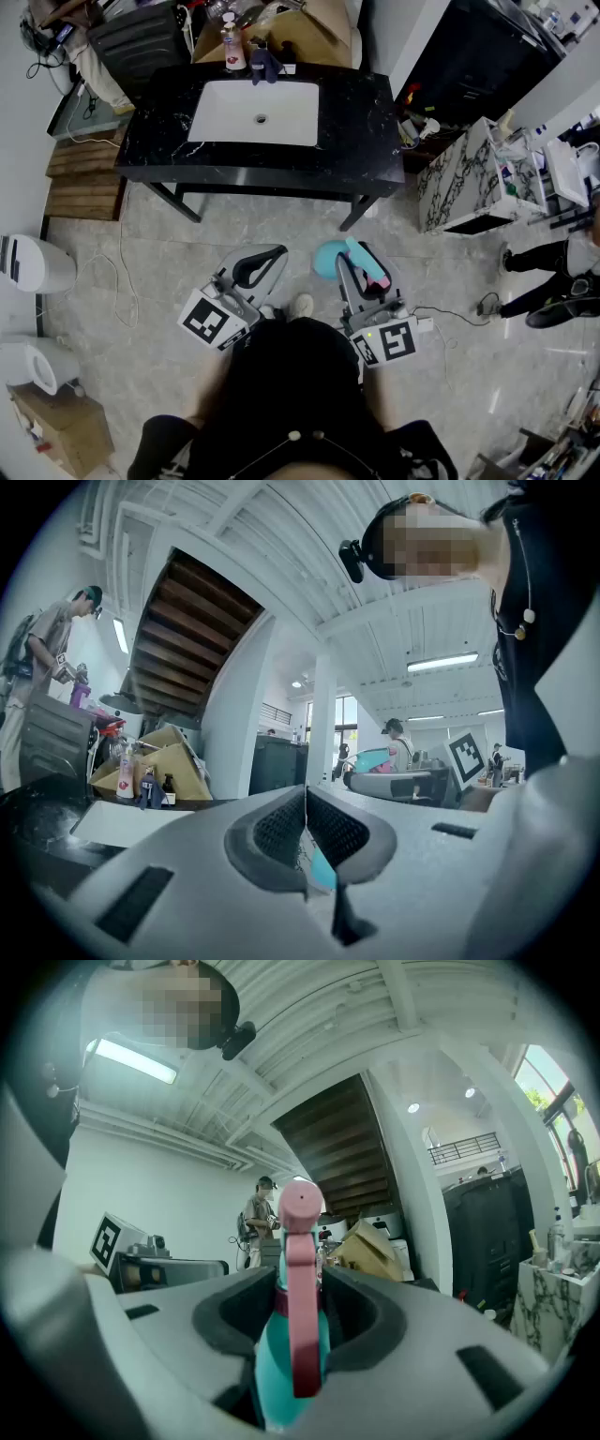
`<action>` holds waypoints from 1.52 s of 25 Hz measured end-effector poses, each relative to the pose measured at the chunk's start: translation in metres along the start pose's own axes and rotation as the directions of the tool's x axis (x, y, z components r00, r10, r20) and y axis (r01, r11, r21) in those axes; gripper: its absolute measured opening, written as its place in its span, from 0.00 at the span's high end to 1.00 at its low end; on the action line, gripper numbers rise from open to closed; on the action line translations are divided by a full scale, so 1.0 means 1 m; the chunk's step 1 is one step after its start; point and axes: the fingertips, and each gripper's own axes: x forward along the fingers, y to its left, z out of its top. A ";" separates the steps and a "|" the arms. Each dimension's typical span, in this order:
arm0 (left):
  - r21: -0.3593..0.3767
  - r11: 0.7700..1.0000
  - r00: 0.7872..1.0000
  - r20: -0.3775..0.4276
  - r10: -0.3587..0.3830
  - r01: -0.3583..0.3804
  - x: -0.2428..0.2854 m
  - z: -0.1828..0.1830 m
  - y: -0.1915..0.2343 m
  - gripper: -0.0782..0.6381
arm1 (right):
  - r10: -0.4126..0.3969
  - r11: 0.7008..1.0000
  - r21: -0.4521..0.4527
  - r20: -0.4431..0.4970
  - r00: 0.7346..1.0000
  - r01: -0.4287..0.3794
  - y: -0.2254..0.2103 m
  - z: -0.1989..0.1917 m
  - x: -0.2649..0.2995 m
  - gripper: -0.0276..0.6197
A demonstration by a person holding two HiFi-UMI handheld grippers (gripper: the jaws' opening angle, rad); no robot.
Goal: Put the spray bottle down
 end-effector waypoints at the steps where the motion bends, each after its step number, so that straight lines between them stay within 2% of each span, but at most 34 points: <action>1: 0.000 1.000 1.000 -0.001 0.001 -0.001 0.001 0.000 0.000 0.88 | 0.000 1.000 0.001 0.001 1.000 0.000 -0.002 0.000 0.000 0.71; 13: -0.011 1.000 1.000 -0.005 0.020 -0.020 0.014 -0.005 -0.003 0.88 | -0.001 1.000 0.011 -0.006 1.000 0.001 -0.020 -0.001 -0.004 0.71; 23: -0.030 0.999 1.000 0.003 -0.015 0.015 0.033 -0.018 -0.020 0.88 | 0.021 1.000 0.015 -0.025 0.999 -0.020 -0.038 -0.008 -0.018 0.71; 29: -0.039 0.999 1.000 -0.004 -0.021 0.021 0.044 -0.025 -0.034 0.88 | 0.045 0.994 0.101 0.003 0.999 -0.045 -0.058 -0.007 -0.019 0.71; 38: -0.044 0.999 1.000 0.005 -0.013 0.014 0.065 -0.026 -0.012 0.88 | 0.060 0.993 0.096 0.013 0.998 -0.061 -0.075 -0.005 0.004 0.71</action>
